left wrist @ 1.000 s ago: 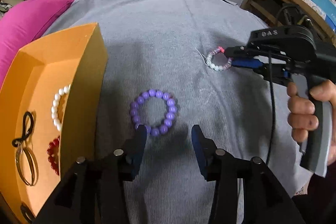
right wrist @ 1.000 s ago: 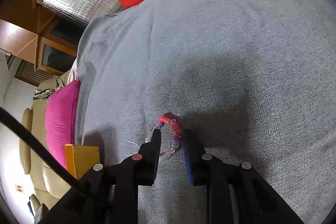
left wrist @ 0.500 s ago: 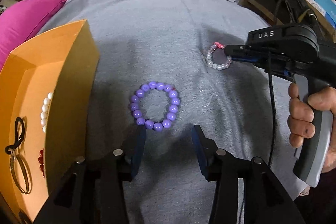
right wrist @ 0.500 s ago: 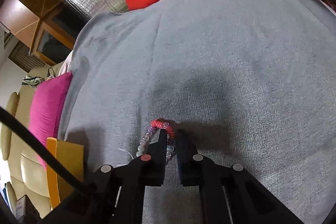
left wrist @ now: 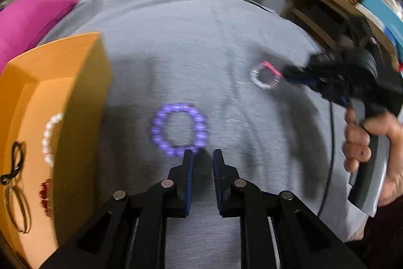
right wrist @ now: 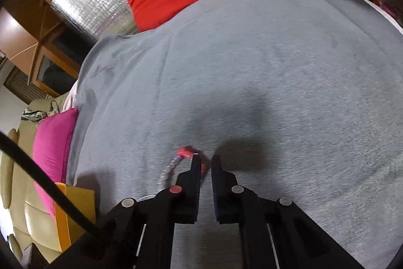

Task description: Organize jewelry

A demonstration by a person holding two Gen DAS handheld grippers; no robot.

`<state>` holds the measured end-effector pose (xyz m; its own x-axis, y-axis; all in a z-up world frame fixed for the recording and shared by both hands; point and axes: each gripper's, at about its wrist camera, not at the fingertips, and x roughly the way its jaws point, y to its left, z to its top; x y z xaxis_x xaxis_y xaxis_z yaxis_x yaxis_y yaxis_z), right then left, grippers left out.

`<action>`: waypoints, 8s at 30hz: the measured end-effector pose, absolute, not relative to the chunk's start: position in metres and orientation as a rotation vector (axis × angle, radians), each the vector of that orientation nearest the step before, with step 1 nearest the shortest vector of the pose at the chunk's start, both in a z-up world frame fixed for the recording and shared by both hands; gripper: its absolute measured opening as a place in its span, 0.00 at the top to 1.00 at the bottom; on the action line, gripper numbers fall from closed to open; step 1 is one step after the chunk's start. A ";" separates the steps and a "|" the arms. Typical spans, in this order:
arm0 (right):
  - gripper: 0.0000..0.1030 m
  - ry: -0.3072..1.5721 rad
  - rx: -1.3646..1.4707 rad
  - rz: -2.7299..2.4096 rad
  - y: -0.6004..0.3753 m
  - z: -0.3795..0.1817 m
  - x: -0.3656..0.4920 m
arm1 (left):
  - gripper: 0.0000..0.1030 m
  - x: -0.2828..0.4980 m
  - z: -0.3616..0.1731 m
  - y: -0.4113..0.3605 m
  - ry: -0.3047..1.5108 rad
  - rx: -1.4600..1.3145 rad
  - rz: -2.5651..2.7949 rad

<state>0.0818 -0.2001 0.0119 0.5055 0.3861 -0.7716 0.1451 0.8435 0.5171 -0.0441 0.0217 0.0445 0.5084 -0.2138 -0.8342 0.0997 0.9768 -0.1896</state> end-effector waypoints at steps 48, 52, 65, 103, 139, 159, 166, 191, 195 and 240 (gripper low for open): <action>0.92 0.965 0.355 0.121 -0.185 0.032 0.066 | 0.55 -0.013 0.042 0.035 1.017 -0.255 -0.217; 0.92 0.968 0.359 0.123 -0.186 0.031 0.067 | 0.70 -0.003 0.040 0.030 1.016 -0.181 -0.184; 0.92 0.932 0.466 0.188 -0.200 0.036 0.067 | 0.91 0.011 0.035 0.017 0.999 -0.082 -0.138; 0.92 0.716 0.457 0.954 0.025 0.113 -0.010 | 0.91 -0.129 0.137 0.185 0.842 -0.040 0.073; 0.92 0.960 0.282 0.953 0.100 0.056 -0.026 | 0.90 -0.179 0.054 0.210 1.109 -0.144 0.165; 0.54 0.823 0.461 0.859 0.025 0.083 -0.010 | 0.48 -0.189 0.105 0.188 0.957 -0.101 0.164; 0.54 0.689 0.283 0.816 0.005 0.114 -0.056 | 0.44 -0.205 0.134 0.182 0.858 -0.140 0.175; 0.37 0.570 0.035 0.620 -0.075 0.192 -0.240 | 0.15 -0.310 0.245 0.095 0.511 0.111 0.359; 0.37 0.548 0.030 0.603 -0.079 0.202 -0.256 | 0.14 -0.324 0.255 0.093 0.486 0.111 0.368; 0.35 0.560 0.069 0.583 -0.050 0.243 -0.330 | 0.14 -0.402 0.262 0.130 0.458 0.088 0.532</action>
